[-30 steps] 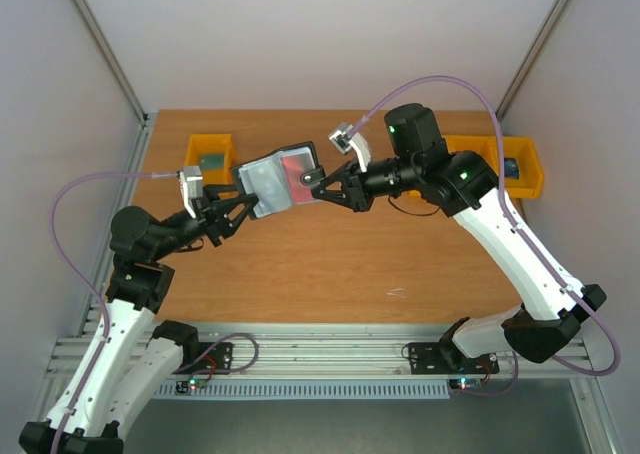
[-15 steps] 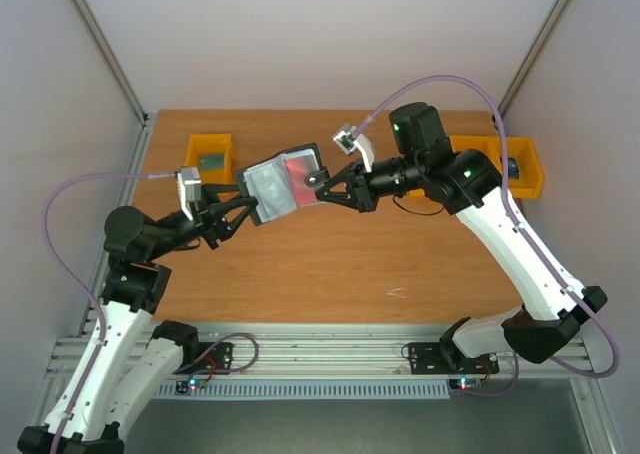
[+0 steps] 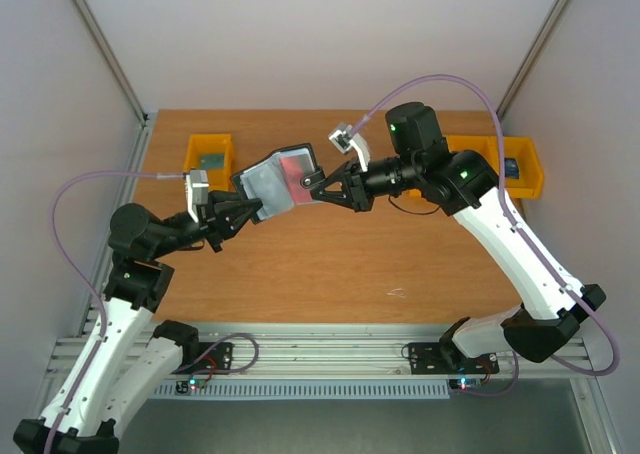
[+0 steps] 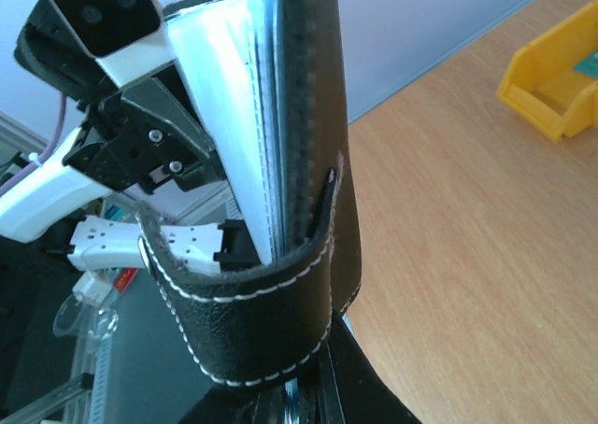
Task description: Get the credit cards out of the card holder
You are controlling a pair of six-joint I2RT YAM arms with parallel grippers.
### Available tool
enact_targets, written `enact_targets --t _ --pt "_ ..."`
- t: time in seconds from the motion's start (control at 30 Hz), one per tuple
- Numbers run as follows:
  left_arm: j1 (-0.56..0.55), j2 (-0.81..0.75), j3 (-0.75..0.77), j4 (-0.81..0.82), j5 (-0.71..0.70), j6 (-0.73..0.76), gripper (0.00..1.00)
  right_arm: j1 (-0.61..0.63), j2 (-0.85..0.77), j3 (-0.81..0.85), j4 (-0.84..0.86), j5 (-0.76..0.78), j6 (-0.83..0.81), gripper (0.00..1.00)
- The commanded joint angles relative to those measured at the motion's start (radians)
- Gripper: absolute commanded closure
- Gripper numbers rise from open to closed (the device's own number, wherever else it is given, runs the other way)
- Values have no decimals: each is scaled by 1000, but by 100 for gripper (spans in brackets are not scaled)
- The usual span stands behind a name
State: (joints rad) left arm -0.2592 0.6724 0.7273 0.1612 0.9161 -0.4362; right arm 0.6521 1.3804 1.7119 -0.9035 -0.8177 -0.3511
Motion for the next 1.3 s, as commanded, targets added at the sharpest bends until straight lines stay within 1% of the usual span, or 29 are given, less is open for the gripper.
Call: enact_targets --t 0.0,0.03,0.07,0.1,0.23,0.27,0.4,0.43,0.47,0.5,0.53,0.6,0.63,0.67,0.73,0.77,0.83,0.9,1.0,1.17,1.27 --pt "-29 12 25 22 11 5 93 35 26 -4 112 -10 42 99" --pt "-31 15 25 23 0 4 98 39 32 -8 125 -9 47 99" --pt "-32 16 23 23 -12 3 100 42 36 -12 136 -9 50 97" --pt "-33 16 22 24 -21 0 100 45 42 -16 144 -6 53 92" --pt "-33 12 16 1 -51 0 100 52 48 -24 144 49 50 56" --pt "-34 11 14 -7 -61 4 100 57 47 -26 145 74 48 49" --pt "-32 10 2 2 -68 -3 100 109 57 -25 167 238 34 32" --pt "-32 13 1 6 -68 -8 100 122 64 -23 169 261 29 29" --pt "-32 14 2 9 -67 -12 100 127 70 -25 177 273 31 29" --pt "-33 15 4 9 -65 -13 100 129 73 -28 185 276 35 33" --pt "-34 13 3 8 -62 -13 100 128 74 -31 190 276 39 42" --pt "-32 11 5 8 -52 -14 100 128 70 -37 192 287 43 64" --pt "-32 9 5 10 -46 -15 100 127 66 -40 190 292 41 72" --pt "-32 7 6 7 -42 -14 96 124 62 -43 187 290 37 80" --pt "-28 -1 11 -7 -41 -2 70 112 47 -54 185 267 32 92" --pt "-24 -4 16 -16 -45 4 64 103 37 -61 188 243 31 96" --pt "-14 -13 21 -40 -63 24 62 76 17 -78 196 179 31 99" --pt "-4 -24 19 -57 -89 47 63 57 0 -90 198 110 28 99" --pt "6 -29 10 -72 -119 66 65 41 -15 -95 185 46 16 99" --pt "10 -25 8 -83 -112 87 65 26 -23 -86 165 6 1 99" --pt "9 -12 10 -71 -84 111 63 25 -9 -86 183 -19 27 99"
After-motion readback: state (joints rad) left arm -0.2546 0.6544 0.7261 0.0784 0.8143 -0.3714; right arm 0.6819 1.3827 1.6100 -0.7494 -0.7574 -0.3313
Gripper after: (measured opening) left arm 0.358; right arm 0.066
